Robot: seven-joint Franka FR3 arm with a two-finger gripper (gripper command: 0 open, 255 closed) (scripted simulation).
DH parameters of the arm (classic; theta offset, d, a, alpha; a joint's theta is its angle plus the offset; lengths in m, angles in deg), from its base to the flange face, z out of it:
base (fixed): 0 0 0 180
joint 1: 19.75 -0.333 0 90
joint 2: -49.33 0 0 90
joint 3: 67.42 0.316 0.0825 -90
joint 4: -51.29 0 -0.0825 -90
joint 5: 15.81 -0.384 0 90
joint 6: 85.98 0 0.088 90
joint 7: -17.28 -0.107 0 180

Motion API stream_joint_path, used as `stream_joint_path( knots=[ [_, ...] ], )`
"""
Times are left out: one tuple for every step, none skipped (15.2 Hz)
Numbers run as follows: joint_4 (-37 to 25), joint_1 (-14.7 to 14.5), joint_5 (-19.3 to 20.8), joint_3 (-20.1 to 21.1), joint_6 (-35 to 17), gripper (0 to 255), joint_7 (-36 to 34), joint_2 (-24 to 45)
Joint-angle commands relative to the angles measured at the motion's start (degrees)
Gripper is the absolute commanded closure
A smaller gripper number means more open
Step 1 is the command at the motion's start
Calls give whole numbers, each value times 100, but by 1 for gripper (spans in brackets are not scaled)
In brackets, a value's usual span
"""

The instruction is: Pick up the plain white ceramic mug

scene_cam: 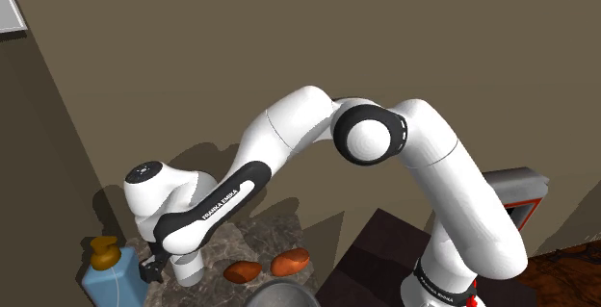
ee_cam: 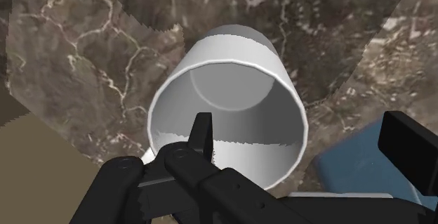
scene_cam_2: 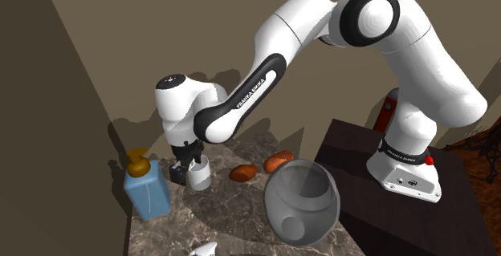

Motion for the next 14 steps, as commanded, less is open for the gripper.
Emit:
stream_joint_path(
  knots=[
    [-26, -26, 34, -31, -86, 0, -25, 110],
    [-40, -42, 59, -55, -154, 0, -41, 193],
    [-39, -42, 59, -55, -155, 0, -41, 192],
    [-40, -42, 59, -55, -155, 0, -41, 193],
    [-44, -47, 61, -56, -155, 255, -46, 198],
    [-48, -47, 60, -55, -153, 255, -45, 199],
    [-44, -47, 60, -55, -155, 255, -46, 198],
    [-46, -48, 61, -56, -155, 255, -46, 199],
    [-46, -48, 61, -56, -154, 255, -46, 199],
    [-47, -48, 61, -56, -155, 255, -46, 200],
    [-46, -48, 61, -56, -155, 255, -46, 200],
    [-44, -48, 61, -56, -156, 255, -46, 199],
    [-44, -49, 61, -56, -157, 255, -47, 200],
    [-40, -42, 59, -55, -154, 255, -41, 193]
  ],
)
